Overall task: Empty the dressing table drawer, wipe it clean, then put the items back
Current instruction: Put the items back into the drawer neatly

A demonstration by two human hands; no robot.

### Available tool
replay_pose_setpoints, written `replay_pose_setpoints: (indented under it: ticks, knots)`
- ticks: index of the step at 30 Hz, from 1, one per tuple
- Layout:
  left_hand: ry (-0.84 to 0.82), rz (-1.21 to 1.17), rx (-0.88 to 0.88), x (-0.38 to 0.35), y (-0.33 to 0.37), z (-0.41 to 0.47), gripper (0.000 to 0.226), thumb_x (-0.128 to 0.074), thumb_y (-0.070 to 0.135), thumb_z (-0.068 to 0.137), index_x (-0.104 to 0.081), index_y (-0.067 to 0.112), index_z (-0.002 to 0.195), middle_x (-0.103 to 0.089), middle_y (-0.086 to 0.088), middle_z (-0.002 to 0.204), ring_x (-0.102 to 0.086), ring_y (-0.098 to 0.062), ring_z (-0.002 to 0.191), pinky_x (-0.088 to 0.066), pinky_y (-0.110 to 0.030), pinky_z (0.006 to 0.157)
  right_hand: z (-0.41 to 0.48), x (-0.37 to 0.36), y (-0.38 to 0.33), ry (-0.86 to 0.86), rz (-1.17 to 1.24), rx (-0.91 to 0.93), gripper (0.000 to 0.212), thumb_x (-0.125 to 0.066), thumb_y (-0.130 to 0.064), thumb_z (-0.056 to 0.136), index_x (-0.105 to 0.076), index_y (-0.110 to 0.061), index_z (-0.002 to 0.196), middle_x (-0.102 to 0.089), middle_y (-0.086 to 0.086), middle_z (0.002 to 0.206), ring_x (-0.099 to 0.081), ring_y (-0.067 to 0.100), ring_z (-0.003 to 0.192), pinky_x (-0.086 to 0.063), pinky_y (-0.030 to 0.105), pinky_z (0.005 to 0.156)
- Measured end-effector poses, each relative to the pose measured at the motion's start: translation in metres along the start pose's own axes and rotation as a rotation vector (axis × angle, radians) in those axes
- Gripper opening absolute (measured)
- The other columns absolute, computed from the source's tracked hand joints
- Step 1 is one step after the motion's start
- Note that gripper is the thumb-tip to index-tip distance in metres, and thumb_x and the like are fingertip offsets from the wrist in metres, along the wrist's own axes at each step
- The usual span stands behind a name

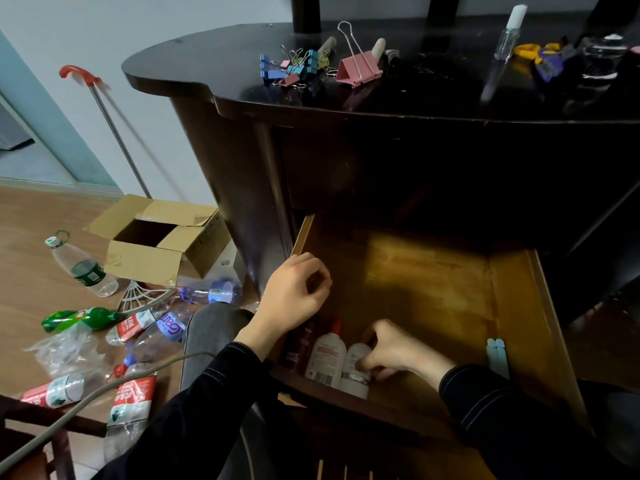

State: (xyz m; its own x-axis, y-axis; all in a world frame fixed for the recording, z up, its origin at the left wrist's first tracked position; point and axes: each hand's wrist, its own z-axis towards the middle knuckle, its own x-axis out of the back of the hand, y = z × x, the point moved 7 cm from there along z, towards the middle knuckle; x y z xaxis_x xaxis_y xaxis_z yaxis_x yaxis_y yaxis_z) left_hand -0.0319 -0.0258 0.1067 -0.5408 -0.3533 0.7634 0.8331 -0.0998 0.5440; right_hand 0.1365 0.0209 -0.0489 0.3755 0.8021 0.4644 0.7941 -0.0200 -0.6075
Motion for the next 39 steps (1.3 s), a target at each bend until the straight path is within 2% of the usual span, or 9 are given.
replay_pose_setpoints:
  ticks: [5,14,19,23,26,29,33,36,39]
  knots:
    - [-0.005,0.004,-0.002,-0.002,-0.001,0.001,0.002,-0.068,0.013,0.086,-0.069,0.014,0.087,-0.062,0.007,0.090,-0.056,-0.015,0.086,-0.049,-0.036,0.076,0.002,0.000,0.000,-0.013,0.010,0.020,0.068,-0.084,-0.012,0.080,-0.046,-0.013,0.136,-0.049,0.001,0.113,-0.070,0.021,0.093,-0.062,0.027,0.061]
    - [-0.001,0.004,0.010,-0.001,-0.003,-0.001,0.004,-0.067,0.015,0.085,-0.068,0.018,0.087,-0.061,0.010,0.089,-0.056,-0.012,0.085,-0.049,-0.039,0.076,-0.017,0.026,-0.008,0.017,0.100,0.087,0.056,-0.066,-0.028,0.097,-0.040,-0.010,0.144,-0.059,0.012,0.123,-0.074,0.017,0.083,-0.062,0.027,0.068]
    - [0.045,-0.154,0.114,0.007,0.011,0.003,0.009,-0.065,0.016,0.090,-0.070,0.023,0.091,-0.067,0.014,0.090,-0.061,-0.006,0.086,-0.051,-0.036,0.079,-0.081,0.092,-0.039,0.267,0.138,0.258,0.015,-0.060,-0.018,0.099,-0.064,-0.025,0.112,-0.067,0.003,0.105,-0.072,0.012,0.083,-0.062,0.028,0.073]
    - [0.184,-0.375,0.066,0.030,0.069,0.029,0.014,-0.064,0.017,0.091,-0.069,0.030,0.090,-0.069,0.013,0.083,-0.064,-0.006,0.080,-0.051,-0.028,0.072,-0.167,0.173,-0.092,0.639,0.174,0.547,0.028,-0.061,-0.011,0.096,-0.070,-0.036,0.090,-0.072,-0.004,0.086,-0.071,0.012,0.075,-0.059,0.027,0.063]
    - [0.235,-0.531,-0.044,0.053,0.130,0.058,0.011,-0.060,0.023,0.088,-0.067,0.031,0.087,-0.069,0.009,0.078,-0.063,-0.011,0.072,-0.051,-0.029,0.065,-0.233,0.230,-0.126,0.913,0.187,0.727,0.022,-0.058,-0.019,0.088,-0.070,-0.037,0.087,-0.072,-0.005,0.080,-0.068,0.011,0.068,-0.055,0.022,0.057]
    - [0.294,-0.581,-0.127,0.074,0.181,0.093,0.009,-0.060,0.019,0.085,-0.066,0.026,0.084,-0.067,0.006,0.075,-0.062,-0.012,0.070,-0.052,-0.031,0.066,-0.260,0.281,-0.138,1.110,0.143,0.766,0.022,-0.060,-0.012,0.088,-0.069,-0.032,0.085,-0.069,-0.003,0.074,-0.065,0.020,0.066,-0.053,0.035,0.059]
    - [0.319,-0.382,-0.208,0.082,0.222,0.145,0.011,-0.059,0.019,0.082,-0.063,0.027,0.088,-0.063,0.012,0.079,-0.059,-0.007,0.075,-0.049,-0.028,0.068,-0.245,0.334,-0.121,1.159,0.269,0.624,0.022,-0.060,0.004,0.091,-0.070,-0.015,0.087,-0.071,0.014,0.087,-0.066,0.017,0.064,-0.054,0.033,0.060]
    - [0.179,-0.148,-0.213,0.066,0.228,0.190,0.010,-0.057,0.022,0.084,-0.059,0.028,0.092,-0.057,0.010,0.088,-0.059,-0.012,0.088,-0.046,-0.029,0.072,-0.233,0.361,-0.103,1.128,0.530,0.587,0.014,-0.059,0.005,0.092,-0.069,-0.005,0.097,-0.069,0.020,0.087,-0.062,0.012,0.052,-0.050,0.026,0.044]
    - [0.017,-0.109,-0.156,0.051,0.223,0.228,0.010,-0.061,0.028,0.085,-0.058,0.026,0.094,-0.059,0.009,0.093,-0.061,-0.019,0.093,-0.050,-0.033,0.076,-0.228,0.377,-0.093,1.125,0.635,0.563,0.014,-0.062,0.000,0.092,-0.066,-0.010,0.101,-0.069,0.017,0.086,-0.062,0.014,0.052,-0.049,0.027,0.043]
